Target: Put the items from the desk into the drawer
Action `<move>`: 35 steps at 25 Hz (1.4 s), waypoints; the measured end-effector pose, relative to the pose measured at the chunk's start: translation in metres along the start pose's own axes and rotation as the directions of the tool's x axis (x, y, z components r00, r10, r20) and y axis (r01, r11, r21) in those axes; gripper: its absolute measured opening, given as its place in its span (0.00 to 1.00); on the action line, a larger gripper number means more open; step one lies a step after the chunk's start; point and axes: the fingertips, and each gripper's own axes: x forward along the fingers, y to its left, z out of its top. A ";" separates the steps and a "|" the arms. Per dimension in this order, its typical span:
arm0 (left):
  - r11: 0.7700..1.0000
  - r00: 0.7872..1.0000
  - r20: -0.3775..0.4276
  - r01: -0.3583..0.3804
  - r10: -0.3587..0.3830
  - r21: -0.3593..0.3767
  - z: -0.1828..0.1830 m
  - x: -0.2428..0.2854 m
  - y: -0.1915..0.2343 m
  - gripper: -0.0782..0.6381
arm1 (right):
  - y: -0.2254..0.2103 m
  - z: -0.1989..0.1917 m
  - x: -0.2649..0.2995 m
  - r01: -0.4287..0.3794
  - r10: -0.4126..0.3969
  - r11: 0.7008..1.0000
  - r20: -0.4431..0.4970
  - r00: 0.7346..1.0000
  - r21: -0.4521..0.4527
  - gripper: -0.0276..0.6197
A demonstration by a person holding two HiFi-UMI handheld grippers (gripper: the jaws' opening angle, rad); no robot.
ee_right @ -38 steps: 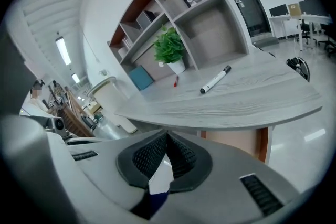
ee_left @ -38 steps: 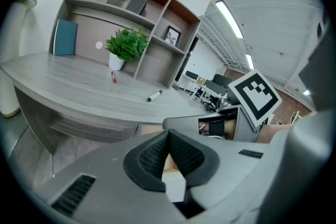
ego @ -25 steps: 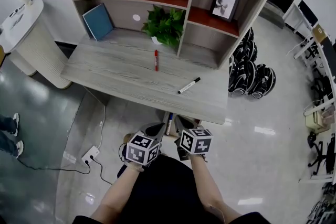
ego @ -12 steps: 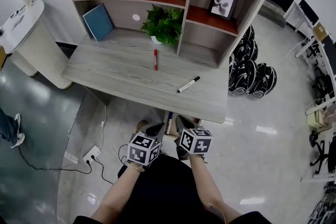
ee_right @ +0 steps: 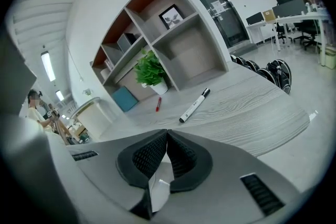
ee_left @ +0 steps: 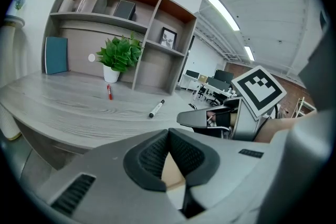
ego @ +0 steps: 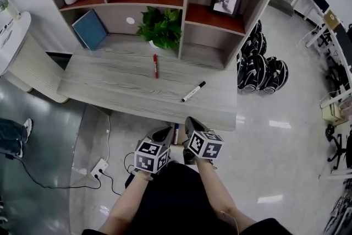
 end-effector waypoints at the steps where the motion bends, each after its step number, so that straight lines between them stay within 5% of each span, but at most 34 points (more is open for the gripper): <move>1: 1.000 1.000 -0.003 0.001 -0.001 0.001 0.002 0.006 0.005 0.14 | -0.003 0.002 0.007 0.010 -0.010 1.000 0.001 1.000 0.002 0.06; 12: 0.992 0.991 -0.087 0.107 -0.101 0.063 0.047 0.058 0.042 0.14 | -0.028 0.040 0.057 0.152 -0.158 0.982 0.046 0.986 0.110 0.12; 16: 0.979 0.977 -0.125 0.184 -0.172 0.091 0.063 0.073 0.050 0.14 | -0.034 0.049 0.072 0.198 -0.213 0.962 0.060 0.975 0.187 0.32; 18: 0.970 0.968 -0.150 0.219 -0.202 0.106 0.068 0.079 0.055 0.14 | -0.038 0.051 0.079 0.226 -0.246 0.948 0.065 0.967 0.226 0.34; 26: 0.937 0.928 -0.233 0.326 -0.291 0.125 0.082 0.112 0.076 0.14 | -0.067 0.049 0.100 0.444 -0.469 0.860 0.044 0.882 0.251 0.34; 35: 0.912 0.896 -0.261 0.397 -0.359 0.107 0.095 0.141 0.093 0.14 | -0.088 0.047 0.113 0.597 -0.616 0.767 0.011 0.788 0.235 0.34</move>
